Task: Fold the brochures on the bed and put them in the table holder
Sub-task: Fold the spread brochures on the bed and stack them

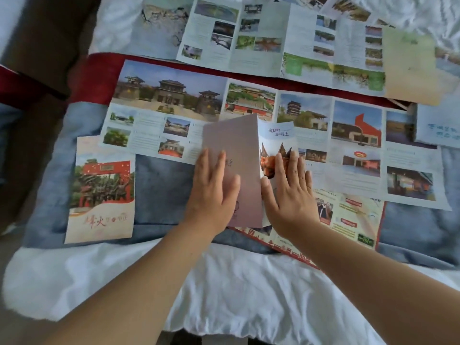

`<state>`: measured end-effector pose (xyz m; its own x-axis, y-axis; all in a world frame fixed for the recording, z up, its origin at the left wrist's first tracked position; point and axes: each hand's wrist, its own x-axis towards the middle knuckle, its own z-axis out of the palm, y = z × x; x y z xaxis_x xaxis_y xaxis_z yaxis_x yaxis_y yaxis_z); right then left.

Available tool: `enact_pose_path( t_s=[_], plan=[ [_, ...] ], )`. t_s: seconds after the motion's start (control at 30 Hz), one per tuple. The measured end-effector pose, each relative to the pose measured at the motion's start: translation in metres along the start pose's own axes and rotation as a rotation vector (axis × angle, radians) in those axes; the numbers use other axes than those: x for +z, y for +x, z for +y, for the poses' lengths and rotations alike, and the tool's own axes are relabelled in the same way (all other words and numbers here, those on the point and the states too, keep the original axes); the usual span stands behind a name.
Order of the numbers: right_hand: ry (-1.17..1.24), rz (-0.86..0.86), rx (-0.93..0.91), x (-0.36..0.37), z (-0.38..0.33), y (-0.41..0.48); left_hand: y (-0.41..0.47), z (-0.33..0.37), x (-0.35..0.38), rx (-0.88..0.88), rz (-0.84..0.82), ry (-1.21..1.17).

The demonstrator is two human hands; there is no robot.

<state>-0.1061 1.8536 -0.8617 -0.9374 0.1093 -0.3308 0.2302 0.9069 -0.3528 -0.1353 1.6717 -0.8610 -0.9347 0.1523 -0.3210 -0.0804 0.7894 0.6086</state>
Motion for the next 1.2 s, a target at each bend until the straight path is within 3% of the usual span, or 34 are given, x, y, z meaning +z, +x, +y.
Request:
enact_pose_path(
  t_s=[0.37, 0.67, 1.0, 1.2],
  plan=[
    [0.121, -0.028, -0.103, -0.004, -0.034, -0.009, -0.008, 0.016, -0.023, 0.049, -0.044, -0.048],
    [0.187, -0.058, -0.241, -0.005, -0.086, -0.015, -0.016, 0.010, -0.076, 0.231, 0.155, -0.102],
    [0.128, -0.104, -0.354, 0.031, -0.145, -0.003, -0.019, -0.061, -0.128, 0.266, 0.330, 0.116],
    [-0.002, -0.130, -0.374, 0.061, -0.151, -0.007, -0.026, -0.096, -0.125, 0.219, 0.184, 0.292]
  ],
)
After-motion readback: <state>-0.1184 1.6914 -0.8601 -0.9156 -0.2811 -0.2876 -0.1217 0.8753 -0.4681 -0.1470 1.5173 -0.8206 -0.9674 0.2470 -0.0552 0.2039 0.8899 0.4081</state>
